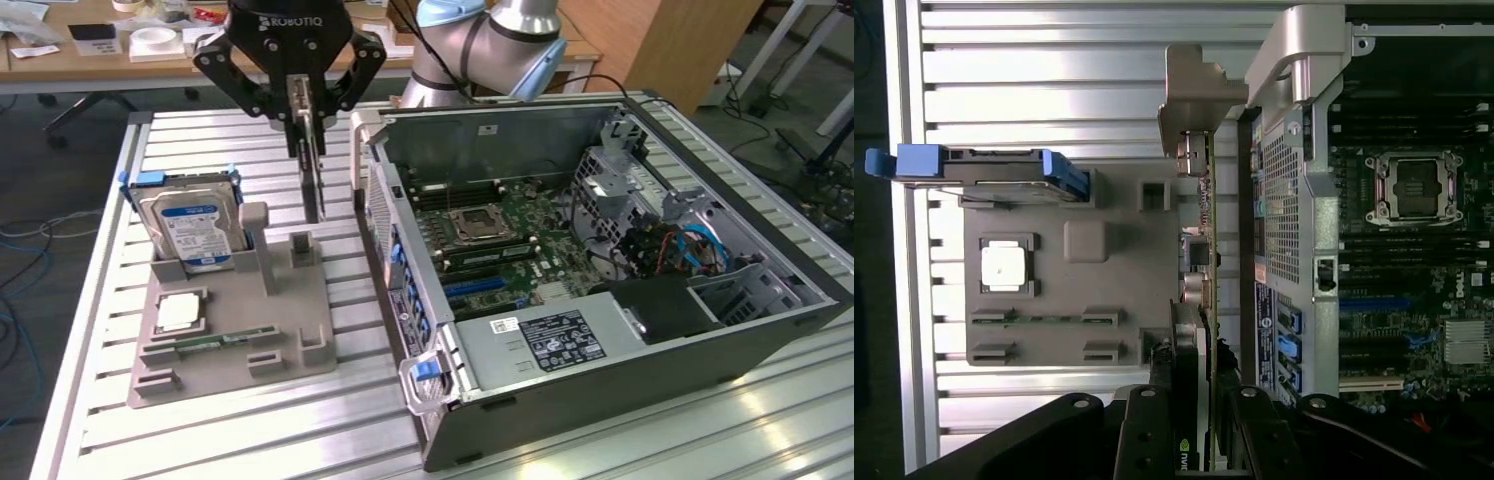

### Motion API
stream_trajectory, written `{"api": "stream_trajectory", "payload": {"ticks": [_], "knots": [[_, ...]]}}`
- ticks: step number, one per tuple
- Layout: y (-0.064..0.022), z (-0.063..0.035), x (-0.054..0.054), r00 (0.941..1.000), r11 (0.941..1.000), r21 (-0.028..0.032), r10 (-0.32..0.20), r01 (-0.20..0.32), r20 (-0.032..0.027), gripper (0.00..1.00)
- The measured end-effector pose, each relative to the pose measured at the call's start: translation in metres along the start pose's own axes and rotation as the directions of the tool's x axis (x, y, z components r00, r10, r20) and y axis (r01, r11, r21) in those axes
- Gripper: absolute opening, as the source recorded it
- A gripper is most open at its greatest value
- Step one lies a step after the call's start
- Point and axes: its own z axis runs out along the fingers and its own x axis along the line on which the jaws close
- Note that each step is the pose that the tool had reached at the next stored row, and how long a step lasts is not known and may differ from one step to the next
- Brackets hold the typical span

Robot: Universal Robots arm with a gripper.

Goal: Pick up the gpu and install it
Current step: 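Pick up the gpu and move the gpu toward the slot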

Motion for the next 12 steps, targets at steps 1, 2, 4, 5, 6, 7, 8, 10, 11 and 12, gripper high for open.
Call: {"api": "stream_trajectory", "payload": {"ticks": [1,2,4,5,6,7,8,10,11,12], "knots": [[0.0001,0.0,-0.001,1.0,1.0,0.0,0.0,0.0,0.0,0.27],[0.0001,0.0001,-0.002,1.0,1.0,0.0,0.0,0.0,0.0,0.27],[0.0002,0.0001,-0.004,1.0,1.0,0.0,0.0,0.0,0.0,0.27],[0.0003,0.0001,-0.005,1.0,1.0,0.0001,0.0,0.0,-0.0001,0.27],[0.0003,0.0001,-0.007,1.0,1.0,0.0001,0.0,0.0,0.0,0.27],[0.0004,0.0002,-0.008,1.0,1.0,0.0001,0.0,0.0,0.0,0.27],[0.0004,0.0002,-0.009,1.0,1.0,0.0,0.0,0.0,0.0,0.27],[0.0006,0.0002,-0.011,1.0,1.0,0.0,0.0,0.0,-0.0001,0.27],[0.0006,0.0003,-0.013,1.0,1.0,0.0,0.0,0.0,0.0,0.27],[0.0006,0.0003,-0.014,1.0,1.0,0.0,0.0,0.0,0.0,0.27]]}}
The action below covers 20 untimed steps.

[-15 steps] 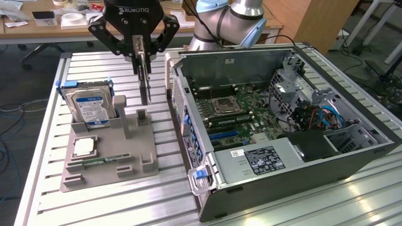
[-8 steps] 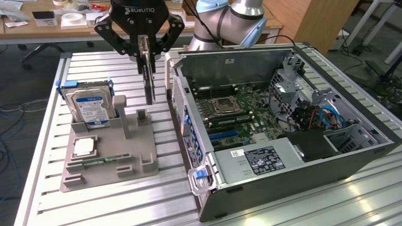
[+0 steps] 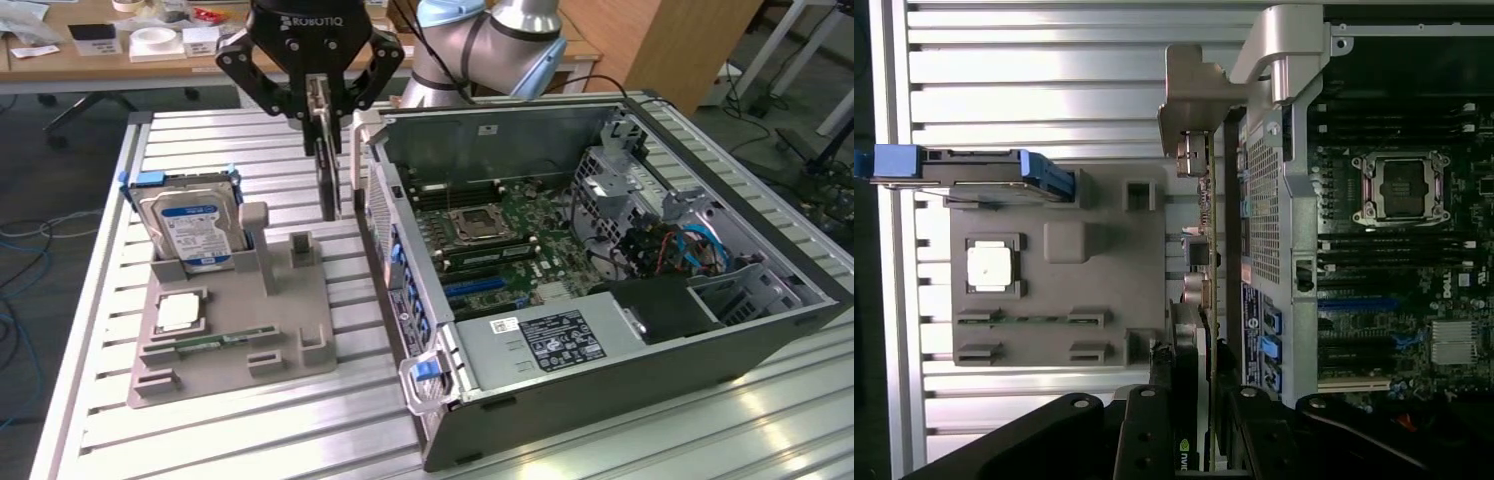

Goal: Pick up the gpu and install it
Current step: 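Pick up the gpu and move the gpu toward the slot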

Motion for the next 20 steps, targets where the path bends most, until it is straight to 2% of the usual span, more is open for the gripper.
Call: {"api": "stream_trajectory", "payload": {"ticks": [20], "knots": [[0.0013,0.0007,-0.029,1.0,1.0,0.0,0.0,0.0,0.0001,0.27]]}}
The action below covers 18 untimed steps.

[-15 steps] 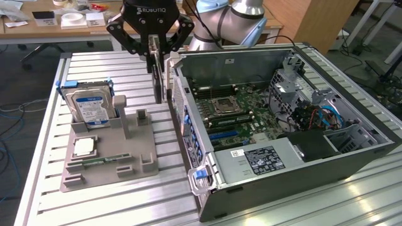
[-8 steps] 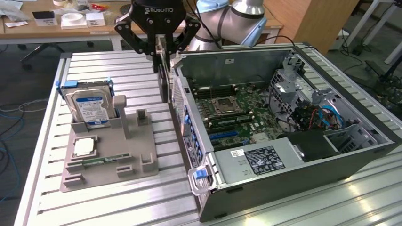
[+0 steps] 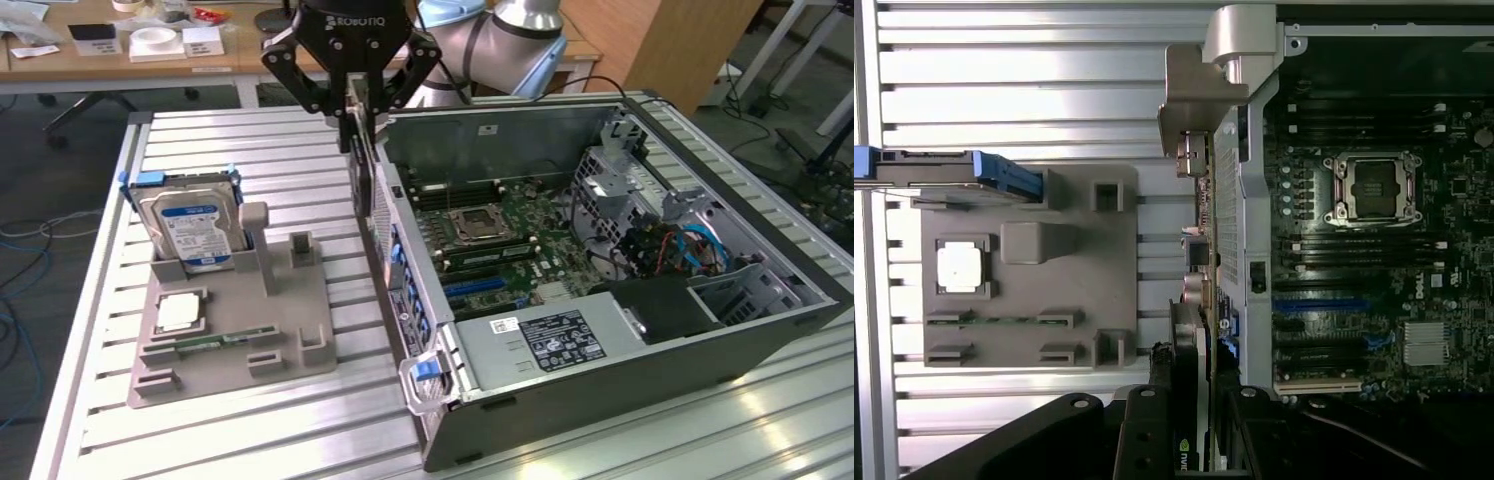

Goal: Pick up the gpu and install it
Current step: 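Pick up the gpu and move the gpu toward the slot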

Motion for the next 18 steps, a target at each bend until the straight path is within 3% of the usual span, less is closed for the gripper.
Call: {"api": "stream_trajectory", "payload": {"ticks": [18], "knots": [[0.0011,0.0005,-0.023,1.0,1.0,0.0001,0.0,0.0,-0.0001,0.27]]}}
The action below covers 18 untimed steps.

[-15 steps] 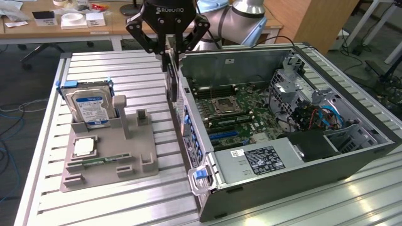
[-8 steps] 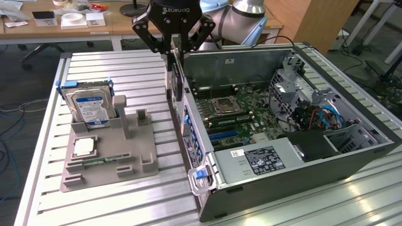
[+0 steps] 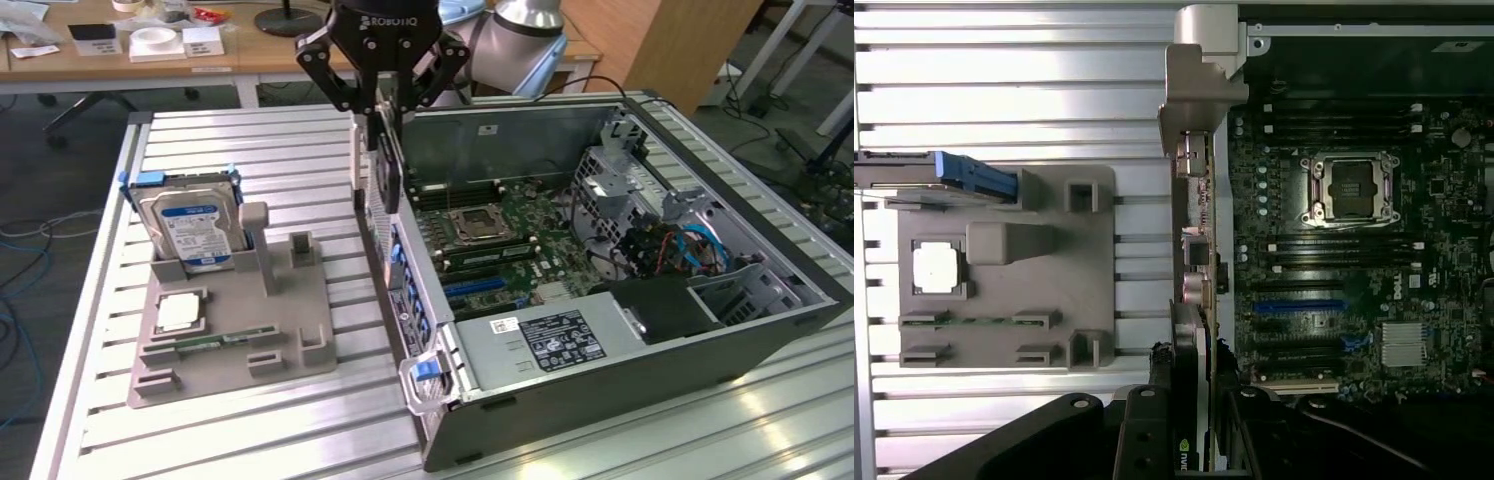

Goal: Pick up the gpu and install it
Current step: 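Pick up the gpu and move the gpu toward the slot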

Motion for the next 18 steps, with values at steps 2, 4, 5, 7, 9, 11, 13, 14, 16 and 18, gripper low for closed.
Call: {"api": "stream_trajectory", "payload": {"ticks": [2,4,5,7,9,11,13,14,16,18], "knots": [[0.0001,0.0001,-0.003,1.0,1.0,-0.0001,0.0,0.0,0.0,0.27],[0.0003,0.0002,-0.006,1.0,1.0,-0.0001,0.0,0.0,0.0,0.27],[0.0003,0.0002,-0.007,1.0,1.0,0.0,0.0,0.0,0.0,0.27],[0.0005,0.0003,-0.01,1.0,1.0,-0.0001,0.0,0.0,0.0,0.27],[0.0006,0.0004,-0.013,1.0,1.0,-0.0001,0.0,0.0,0.0,0.27],[0.0007,0.0004,-0.015,1.0,1.0,0.0,0.0,0.0,-0.0001,0.27],[0.0008,0.0005,-0.018,1.0,1.0,-0.0001,0.0,0.0,0.0,0.27],[0.0009,0.0005,-0.019,1.0,1.0,0.0,0.0,0.0,0.0,0.27],[0.001,0.0006,-0.022,1.0,1.0,-0.0001,0.0,0.0,0.0,0.27],[0.0011,0.0006,-0.025,1.0,1.0,0.0,0.0,0.0,0.0,0.27]]}}
